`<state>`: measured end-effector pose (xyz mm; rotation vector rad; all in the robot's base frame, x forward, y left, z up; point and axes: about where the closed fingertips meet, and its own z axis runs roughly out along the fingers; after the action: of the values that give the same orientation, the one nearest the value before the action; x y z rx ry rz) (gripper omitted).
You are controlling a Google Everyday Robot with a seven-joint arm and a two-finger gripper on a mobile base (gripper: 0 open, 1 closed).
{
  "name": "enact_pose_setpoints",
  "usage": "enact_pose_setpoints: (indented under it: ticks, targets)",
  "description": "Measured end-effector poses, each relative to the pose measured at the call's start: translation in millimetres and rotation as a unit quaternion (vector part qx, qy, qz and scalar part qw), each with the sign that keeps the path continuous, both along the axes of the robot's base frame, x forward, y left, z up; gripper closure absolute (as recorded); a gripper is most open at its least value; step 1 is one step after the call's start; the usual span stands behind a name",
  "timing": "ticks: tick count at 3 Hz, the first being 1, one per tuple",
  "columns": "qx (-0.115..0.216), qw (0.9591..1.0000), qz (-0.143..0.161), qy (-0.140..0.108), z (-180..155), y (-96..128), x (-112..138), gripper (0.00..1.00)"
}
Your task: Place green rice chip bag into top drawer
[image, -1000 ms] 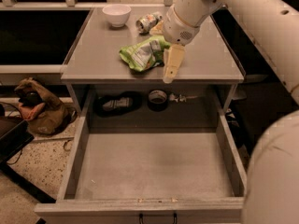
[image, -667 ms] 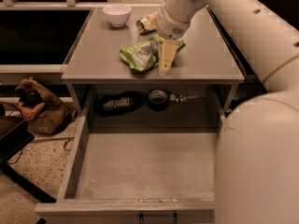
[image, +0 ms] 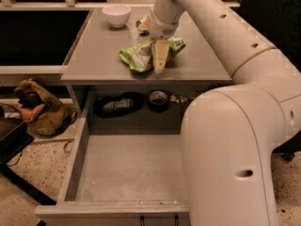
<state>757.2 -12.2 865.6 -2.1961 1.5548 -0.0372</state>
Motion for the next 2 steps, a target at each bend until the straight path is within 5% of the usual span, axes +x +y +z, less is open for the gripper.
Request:
enact_pose_setpoints:
  ticks: [2]
  targets:
    - [-0.001, 1.0, 0.001, 0.001, -2.9, 0.8, 2.6, 0.4]
